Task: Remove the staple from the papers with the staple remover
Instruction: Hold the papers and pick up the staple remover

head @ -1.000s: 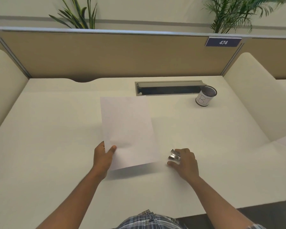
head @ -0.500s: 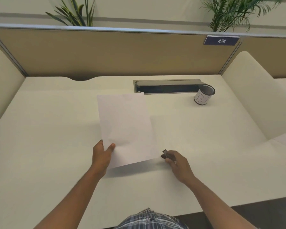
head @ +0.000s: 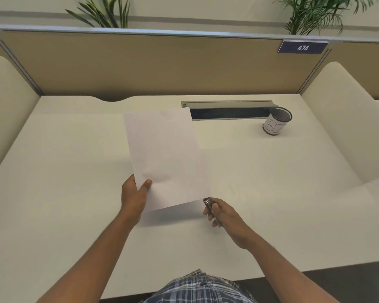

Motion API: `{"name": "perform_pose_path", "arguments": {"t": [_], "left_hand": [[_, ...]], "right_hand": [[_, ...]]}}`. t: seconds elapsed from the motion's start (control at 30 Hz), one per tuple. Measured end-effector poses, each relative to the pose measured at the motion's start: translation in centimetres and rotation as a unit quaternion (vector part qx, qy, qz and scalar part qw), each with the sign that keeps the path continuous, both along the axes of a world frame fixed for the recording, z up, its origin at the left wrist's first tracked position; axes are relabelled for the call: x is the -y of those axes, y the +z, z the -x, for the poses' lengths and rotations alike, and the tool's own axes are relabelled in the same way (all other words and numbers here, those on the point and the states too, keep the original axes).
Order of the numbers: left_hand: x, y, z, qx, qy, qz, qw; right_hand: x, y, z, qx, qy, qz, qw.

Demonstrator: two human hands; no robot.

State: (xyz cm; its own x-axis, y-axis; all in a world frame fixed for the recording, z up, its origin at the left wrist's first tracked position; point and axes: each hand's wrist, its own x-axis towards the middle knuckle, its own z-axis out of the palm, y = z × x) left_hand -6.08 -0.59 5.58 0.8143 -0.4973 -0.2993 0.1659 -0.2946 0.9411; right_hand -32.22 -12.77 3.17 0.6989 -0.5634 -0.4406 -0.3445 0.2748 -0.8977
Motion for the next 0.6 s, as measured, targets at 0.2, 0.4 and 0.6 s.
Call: {"name": "perform_pose_path", "arguments": {"t": [0.2, 0.4, 0.6], "left_hand": [[-0.1, 0.3, 0.3, 0.009, -0.006, 0.002, 1.0], [0.0, 0.3, 0.6, 0.019, -0.008, -0.002, 1.0], [-0.2, 0.5, 0.6, 0.015, -0.009, 0.003, 1.0]], "right_hand": [[0.2, 0.5, -0.5, 0.014, -0.022, 0.015, 1.0], [0.3, 0.9, -0.8, 0.014, -0.033, 0.015, 0.999], [0.4, 1.1, -1.0, 0.004, -0.039, 0.04, 0.998]]}}
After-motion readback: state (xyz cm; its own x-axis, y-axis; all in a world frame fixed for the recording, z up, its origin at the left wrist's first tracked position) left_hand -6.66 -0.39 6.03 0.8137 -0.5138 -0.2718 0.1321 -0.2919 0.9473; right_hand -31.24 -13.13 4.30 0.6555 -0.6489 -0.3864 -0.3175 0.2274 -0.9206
